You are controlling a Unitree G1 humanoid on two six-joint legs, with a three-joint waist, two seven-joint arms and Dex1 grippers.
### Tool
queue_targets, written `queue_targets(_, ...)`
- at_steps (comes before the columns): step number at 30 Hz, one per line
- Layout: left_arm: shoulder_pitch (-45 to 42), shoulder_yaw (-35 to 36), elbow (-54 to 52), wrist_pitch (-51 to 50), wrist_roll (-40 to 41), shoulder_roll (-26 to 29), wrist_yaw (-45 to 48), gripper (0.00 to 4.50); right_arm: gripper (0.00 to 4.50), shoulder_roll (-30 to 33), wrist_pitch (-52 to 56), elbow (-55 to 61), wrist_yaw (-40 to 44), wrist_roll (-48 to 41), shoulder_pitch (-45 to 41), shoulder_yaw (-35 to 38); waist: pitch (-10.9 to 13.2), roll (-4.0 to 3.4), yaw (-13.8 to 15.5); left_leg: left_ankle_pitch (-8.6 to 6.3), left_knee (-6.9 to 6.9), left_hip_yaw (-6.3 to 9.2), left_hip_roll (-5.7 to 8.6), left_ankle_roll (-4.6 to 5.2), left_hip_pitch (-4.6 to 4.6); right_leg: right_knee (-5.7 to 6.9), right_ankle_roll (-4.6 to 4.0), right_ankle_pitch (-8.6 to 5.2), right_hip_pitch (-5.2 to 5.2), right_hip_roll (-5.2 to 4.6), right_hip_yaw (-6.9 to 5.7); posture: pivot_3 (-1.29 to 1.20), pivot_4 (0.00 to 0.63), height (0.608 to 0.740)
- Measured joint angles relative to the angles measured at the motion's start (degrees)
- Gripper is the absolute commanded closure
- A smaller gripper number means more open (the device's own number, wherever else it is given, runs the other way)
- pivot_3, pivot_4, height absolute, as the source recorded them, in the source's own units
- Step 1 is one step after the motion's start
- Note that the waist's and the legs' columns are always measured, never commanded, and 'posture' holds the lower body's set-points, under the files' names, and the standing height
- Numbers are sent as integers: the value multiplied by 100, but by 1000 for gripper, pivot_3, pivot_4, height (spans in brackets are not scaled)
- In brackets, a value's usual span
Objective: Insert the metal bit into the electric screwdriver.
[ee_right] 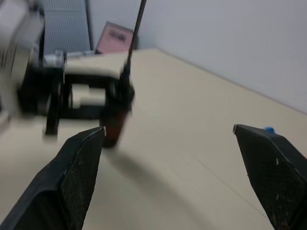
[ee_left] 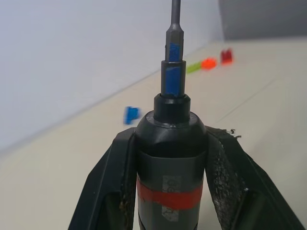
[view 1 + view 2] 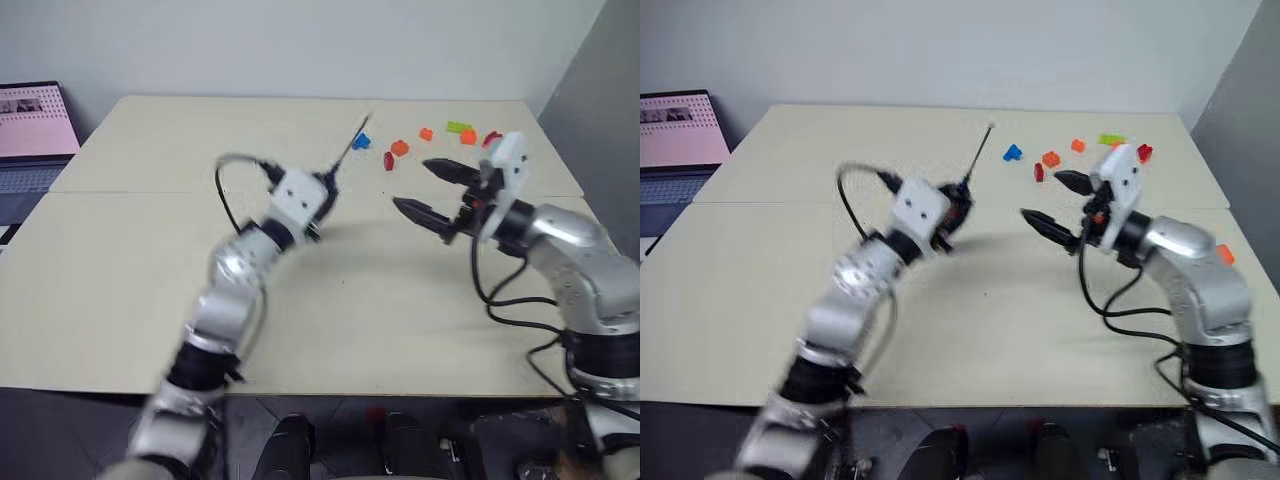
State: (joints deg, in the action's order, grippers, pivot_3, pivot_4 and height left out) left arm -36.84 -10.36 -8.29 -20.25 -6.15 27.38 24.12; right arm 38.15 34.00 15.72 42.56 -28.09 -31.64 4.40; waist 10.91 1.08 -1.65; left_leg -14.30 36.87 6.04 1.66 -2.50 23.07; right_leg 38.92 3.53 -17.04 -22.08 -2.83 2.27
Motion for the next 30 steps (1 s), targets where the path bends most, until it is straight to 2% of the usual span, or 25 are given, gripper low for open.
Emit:
queue_targets(1, -274, -129, 107, 30, -168, 392, 378, 2858, 0, 234, -14, 49, 118, 60, 89, 6, 0, 0, -2, 0, -2, -3, -1, 0, 0, -8, 0, 0, 1, -2, 3, 0, 150, 740)
queue_targets(2, -603, -596, 393, 335, -513, 903, 976, 2858, 0, 561, -83, 132, 322, 174, 201, -55, 0, -1, -2, 0, -5, -9, 6, -1, 0, -15, 0, -1, 2, -8, 6, 0, 150, 740)
queue_targets(6, -869, -1587, 1389, 1090, -1137, 1173, 1927, 2858, 0, 1136, -146, 373, 761, 294, 344, -152, 1, 0, -4, 0, -9, -14, -1, -1, 15, -30, 0, -1, -7, -20, 8, 0, 150, 740)
queue_targets(12, -1525, -2227, 2504, 1939, -1429, 893, 3104, 2858, 0, 1652, -28, 975, 1213, 197, 654, -162, 5, 6, 3, 0, 7, -1, -10, 0, 46, -24, 0, -1, -25, -23, -4, 0, 150, 740)
queue_targets(15, -1827, -2428, 3181, 2192, -1658, 486, 3310, 2858, 0, 1858, 100, 1293, 1340, 147, 865, -164, 5, 6, 30, 0, 15, 4, 3, 2, 46, -23, 2, 0, -18, -24, -10, 0, 150, 740)
queue_targets(20, -2052, -2456, 3847, 2429, -1816, 143, 3422, 2858, 0, 1931, 195, 1450, 1352, 144, 1071, -139, 4, 6, 20, 1, 16, 7, 2, 4, 37, -6, 3, -1, -15, -25, -10, 0, 150, 740)
queue_targets(21, -2061, -2441, 3886, 2449, -1836, 129, 3430, 2161, 0, 1931, 207, 1459, 1350, 143, 1080, -138, 4, 6, 21, 2, 16, 8, 2, 5, 35, -4, 3, -1, -14, -25, -11, 0, 150, 740)
queue_targets(30, -2078, -2069, 4131, 2415, -1789, -180, 3646, 357, 0, 1907, 286, 1567, 1282, 96, 1119, -131, 3, 6, 16, 4, 12, 9, -4, 9, -16, -4, 8, -1, 38, -25, -12, 0, 150, 740)
